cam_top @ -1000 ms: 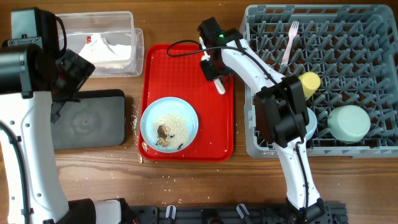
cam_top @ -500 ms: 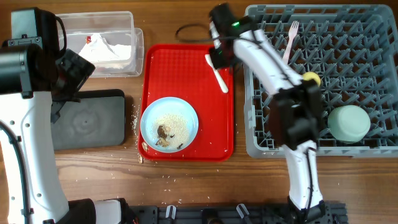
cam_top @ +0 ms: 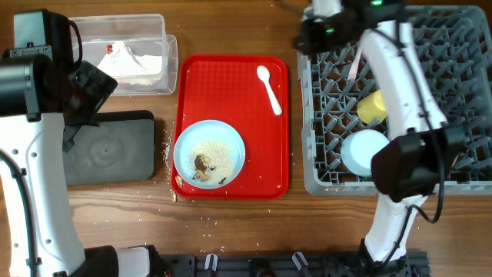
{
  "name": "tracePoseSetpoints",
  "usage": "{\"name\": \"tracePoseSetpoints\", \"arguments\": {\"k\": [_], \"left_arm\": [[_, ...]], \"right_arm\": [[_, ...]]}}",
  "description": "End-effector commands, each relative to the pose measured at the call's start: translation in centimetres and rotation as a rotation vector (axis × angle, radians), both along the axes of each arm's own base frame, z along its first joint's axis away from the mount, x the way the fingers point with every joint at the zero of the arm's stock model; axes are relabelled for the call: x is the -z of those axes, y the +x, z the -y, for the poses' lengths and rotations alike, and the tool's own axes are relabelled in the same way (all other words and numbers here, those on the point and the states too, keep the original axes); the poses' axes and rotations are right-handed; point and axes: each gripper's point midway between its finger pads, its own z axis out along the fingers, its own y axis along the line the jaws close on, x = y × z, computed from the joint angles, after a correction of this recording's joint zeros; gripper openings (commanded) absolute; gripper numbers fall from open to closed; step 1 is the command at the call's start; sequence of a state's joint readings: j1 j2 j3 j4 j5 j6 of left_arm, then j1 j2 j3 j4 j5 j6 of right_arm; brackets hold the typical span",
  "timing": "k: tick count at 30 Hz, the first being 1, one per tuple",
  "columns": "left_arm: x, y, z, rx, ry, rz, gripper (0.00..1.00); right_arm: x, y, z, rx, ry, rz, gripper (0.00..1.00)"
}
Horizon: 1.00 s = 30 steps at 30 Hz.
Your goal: Sort waste into correct bins and load items into the dishwasher rack
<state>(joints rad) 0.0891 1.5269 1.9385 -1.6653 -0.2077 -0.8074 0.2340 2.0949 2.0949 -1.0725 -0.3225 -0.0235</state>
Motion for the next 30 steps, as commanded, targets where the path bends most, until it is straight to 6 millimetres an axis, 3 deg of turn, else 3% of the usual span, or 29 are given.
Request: {"name": "tracePoseSetpoints", "arguments": {"k": [1, 6, 11, 17, 19, 23, 30], "left_arm": [[-0.2, 0.0, -0.2, -0.021, -0.005, 0.009, 1.0], [-0.2, 0.0, -0.2, -0.021, -0.005, 0.009, 1.0], [-0.2, 0.0, -0.2, -0.021, -0.006, 0.01, 1.0], [-0.2, 0.0, -0.2, -0.021, -0.005, 0.009, 1.0], [-0.2, 0.0, -0.2, -0.021, -0.005, 0.009, 1.0], [-0.2, 0.0, -0.2, -0.021, -0.005, 0.009, 1.0], [-0.2, 0.0, -0.2, -0.021, -0.005, 0.009, 1.0]], "right_arm": [[4.7, 0.0, -2.6, 0.007, -0.169, -0.014, 0.56], [10.8, 0.0, -5.1, 0.003, -0.255, -0.069, 0.56], [16.1, -0.6, -4.8, 0.003, -0.3, -0.169, 0.55], [20.1, -1.5, -4.6, -0.009, -0.334, -0.244, 0.54], [20.7, -1.6, -4.5, -0.009, -0.339, -0.254, 0.53], [21.4, -1.6, -4.2, 0.02, -0.352, -0.264, 0.3], [21.0, -2.1, -5.1, 0.02, -0.293, -0.297, 0.04]]}}
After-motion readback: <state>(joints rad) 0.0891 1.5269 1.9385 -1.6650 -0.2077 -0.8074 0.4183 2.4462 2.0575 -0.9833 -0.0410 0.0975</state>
